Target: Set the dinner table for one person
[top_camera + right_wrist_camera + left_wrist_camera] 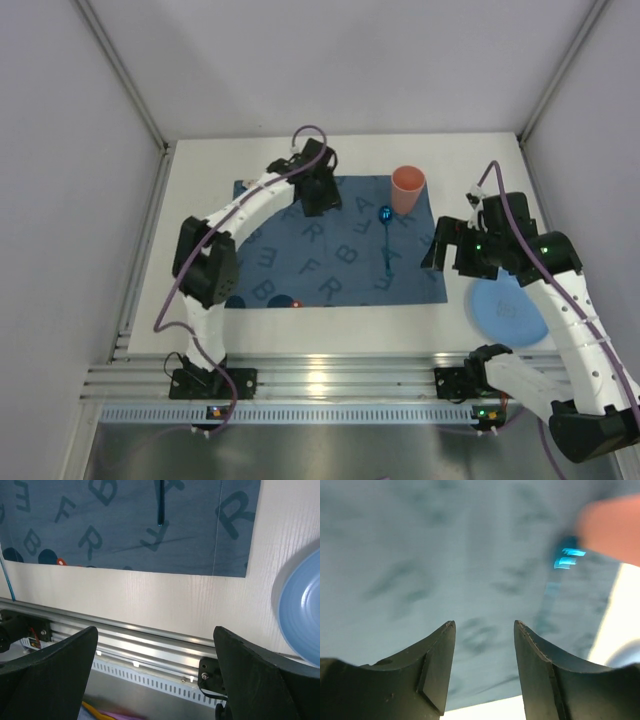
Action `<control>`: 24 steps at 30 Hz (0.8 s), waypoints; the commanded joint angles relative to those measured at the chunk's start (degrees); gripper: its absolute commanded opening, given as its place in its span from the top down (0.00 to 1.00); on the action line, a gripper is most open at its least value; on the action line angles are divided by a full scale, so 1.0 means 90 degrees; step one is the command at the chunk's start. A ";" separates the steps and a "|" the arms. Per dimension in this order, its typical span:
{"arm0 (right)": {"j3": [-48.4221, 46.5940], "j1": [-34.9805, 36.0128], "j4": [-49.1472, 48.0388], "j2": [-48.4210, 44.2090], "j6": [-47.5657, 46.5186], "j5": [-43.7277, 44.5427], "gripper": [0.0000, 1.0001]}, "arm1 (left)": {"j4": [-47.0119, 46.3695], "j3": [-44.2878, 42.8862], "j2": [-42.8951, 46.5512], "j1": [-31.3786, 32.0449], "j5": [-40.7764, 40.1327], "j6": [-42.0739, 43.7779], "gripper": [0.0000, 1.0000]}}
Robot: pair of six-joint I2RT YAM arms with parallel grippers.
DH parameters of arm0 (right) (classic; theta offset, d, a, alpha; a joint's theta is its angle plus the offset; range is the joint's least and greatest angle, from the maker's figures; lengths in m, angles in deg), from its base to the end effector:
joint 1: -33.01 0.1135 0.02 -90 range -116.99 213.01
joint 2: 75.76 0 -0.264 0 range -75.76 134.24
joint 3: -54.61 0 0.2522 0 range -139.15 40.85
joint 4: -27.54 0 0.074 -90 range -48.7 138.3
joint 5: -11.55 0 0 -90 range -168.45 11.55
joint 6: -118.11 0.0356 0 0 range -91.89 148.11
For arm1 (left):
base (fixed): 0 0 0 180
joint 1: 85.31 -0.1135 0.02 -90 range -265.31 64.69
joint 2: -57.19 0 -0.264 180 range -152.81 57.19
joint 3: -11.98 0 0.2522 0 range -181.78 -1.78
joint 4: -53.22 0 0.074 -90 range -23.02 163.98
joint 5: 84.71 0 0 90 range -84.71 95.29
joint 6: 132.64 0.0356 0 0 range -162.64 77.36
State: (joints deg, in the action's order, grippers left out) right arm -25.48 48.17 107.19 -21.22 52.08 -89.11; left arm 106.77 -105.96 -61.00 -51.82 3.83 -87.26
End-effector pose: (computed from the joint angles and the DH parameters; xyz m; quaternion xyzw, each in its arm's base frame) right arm 0.1511 0.0478 0.3490 0.0442 0.9466 0.1860 0.2595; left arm 0.3855 -0.2540 0.2567 -0.0961 0.9456 -0.1863 0.2489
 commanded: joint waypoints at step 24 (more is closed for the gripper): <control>0.0065 0.0142 -0.1022 0.0912 -0.0280 -0.0779 0.00 | 0.1606 0.4358 0.3279 -0.3634 -0.1480 0.2789 0.48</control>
State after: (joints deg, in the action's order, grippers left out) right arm -22.90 48.76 100.50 -13.11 50.57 -95.23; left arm 128.30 -67.58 -30.91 -84.49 -10.48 -69.36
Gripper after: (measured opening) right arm 0.996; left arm 0.520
